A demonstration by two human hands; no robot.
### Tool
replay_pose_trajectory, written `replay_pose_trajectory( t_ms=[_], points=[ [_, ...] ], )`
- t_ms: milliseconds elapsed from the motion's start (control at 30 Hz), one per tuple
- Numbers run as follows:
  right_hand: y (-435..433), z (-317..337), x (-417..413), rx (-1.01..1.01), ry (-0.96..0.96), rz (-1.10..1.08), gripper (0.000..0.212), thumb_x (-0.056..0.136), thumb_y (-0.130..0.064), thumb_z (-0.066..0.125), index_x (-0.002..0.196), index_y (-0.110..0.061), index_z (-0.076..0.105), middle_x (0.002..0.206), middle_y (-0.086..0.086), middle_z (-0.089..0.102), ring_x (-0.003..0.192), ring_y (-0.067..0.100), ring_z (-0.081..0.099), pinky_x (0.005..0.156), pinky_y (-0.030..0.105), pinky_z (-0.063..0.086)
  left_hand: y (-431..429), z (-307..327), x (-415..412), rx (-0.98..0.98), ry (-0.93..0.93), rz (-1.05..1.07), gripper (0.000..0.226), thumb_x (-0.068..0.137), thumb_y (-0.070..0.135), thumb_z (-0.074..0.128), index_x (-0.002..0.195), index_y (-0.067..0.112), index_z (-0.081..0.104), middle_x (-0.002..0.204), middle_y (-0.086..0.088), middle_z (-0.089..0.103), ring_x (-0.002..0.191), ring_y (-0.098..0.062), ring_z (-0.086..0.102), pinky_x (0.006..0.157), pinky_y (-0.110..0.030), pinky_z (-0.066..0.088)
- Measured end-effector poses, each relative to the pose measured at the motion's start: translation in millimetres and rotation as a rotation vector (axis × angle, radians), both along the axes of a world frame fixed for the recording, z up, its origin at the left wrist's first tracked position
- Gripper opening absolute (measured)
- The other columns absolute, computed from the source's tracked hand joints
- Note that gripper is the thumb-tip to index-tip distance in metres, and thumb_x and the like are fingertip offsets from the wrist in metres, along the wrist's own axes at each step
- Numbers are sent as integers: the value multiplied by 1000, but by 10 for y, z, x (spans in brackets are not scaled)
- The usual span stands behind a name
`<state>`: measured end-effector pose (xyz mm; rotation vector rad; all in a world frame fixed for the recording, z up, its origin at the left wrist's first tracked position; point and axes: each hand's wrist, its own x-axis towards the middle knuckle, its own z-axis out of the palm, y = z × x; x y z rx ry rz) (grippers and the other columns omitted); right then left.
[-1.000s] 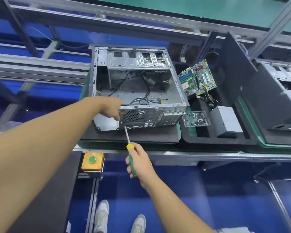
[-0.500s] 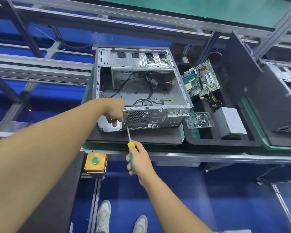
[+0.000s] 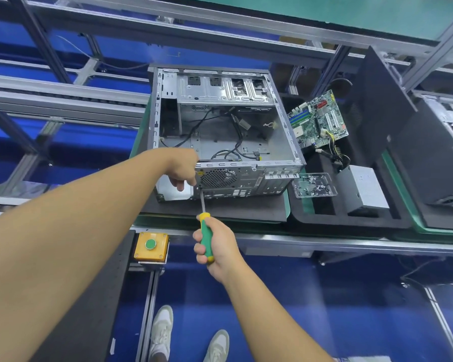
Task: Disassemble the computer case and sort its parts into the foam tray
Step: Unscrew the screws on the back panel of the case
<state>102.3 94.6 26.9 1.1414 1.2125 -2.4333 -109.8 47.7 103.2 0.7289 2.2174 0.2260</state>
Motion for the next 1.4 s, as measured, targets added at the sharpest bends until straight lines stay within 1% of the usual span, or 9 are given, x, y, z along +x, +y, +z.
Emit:
replay_pose_trajectory(
  t_ms=[133,333,467,600,733,967,1133,1233,1400],
  points=[
    [-7,32,-1,-116,37,-37,27,103,-28,44,119,-14,61,65,1,50,46,12,35,36,20,27,-2,2,3,-4,7,-5,19,91,11,64,98,-2,51,55,-8,69,46,-14,66,40,-20,45],
    [-167,-10,-33,531,-38,137,22,103,-34,38,111,-27,57,75,2,56,50,14,46,40,23,38,-1,-7,-1,-7,17,0,21,91,14,65,97,-4,55,55,-7,70,48,-14,67,43,-21,47],
    [-195,-117,-23,804,-32,190,23,99,-34,40,115,-34,57,92,4,66,72,21,56,60,33,49,-3,-8,11,-2,37,-1,21,91,14,65,96,-5,57,51,-5,67,45,-13,65,39,-19,44],
    [-30,-174,-12,474,-56,71,24,98,-33,44,96,-19,63,69,-1,63,49,15,47,42,26,37,-10,-11,-6,4,40,-5,18,90,13,66,89,-1,55,48,-4,66,41,-12,62,37,-18,42],
    [223,-237,34,96,-31,184,38,103,-29,39,104,-6,69,77,5,68,53,16,52,47,28,42,3,-31,-25,14,12,1,17,90,10,66,85,0,53,47,-5,65,43,-15,63,42,-21,47],
    [97,-330,45,722,-46,127,20,96,-31,57,83,-20,46,76,-1,55,65,18,49,57,34,43,12,-33,-26,17,5,12,16,89,8,65,86,-4,56,45,-6,63,44,-17,64,43,-23,49],
    [91,-148,-46,290,-102,182,18,99,-35,54,99,-17,53,86,5,54,57,17,52,49,29,47,7,-30,-12,18,29,22,19,90,10,67,94,-5,56,47,-7,64,45,-18,65,44,-23,49],
    [144,-106,-48,9,-71,187,34,104,-30,42,105,-4,64,88,8,60,62,19,56,56,32,50,-3,-23,-3,25,32,21,17,90,10,67,93,-3,55,51,-7,65,47,-18,66,45,-24,50],
    [32,-160,-59,453,-29,199,19,99,-29,59,91,-13,52,89,6,57,71,20,58,62,34,56,1,-23,-3,32,43,18,16,90,11,67,89,1,54,49,-6,65,45,-16,65,45,-25,49]
  ],
)
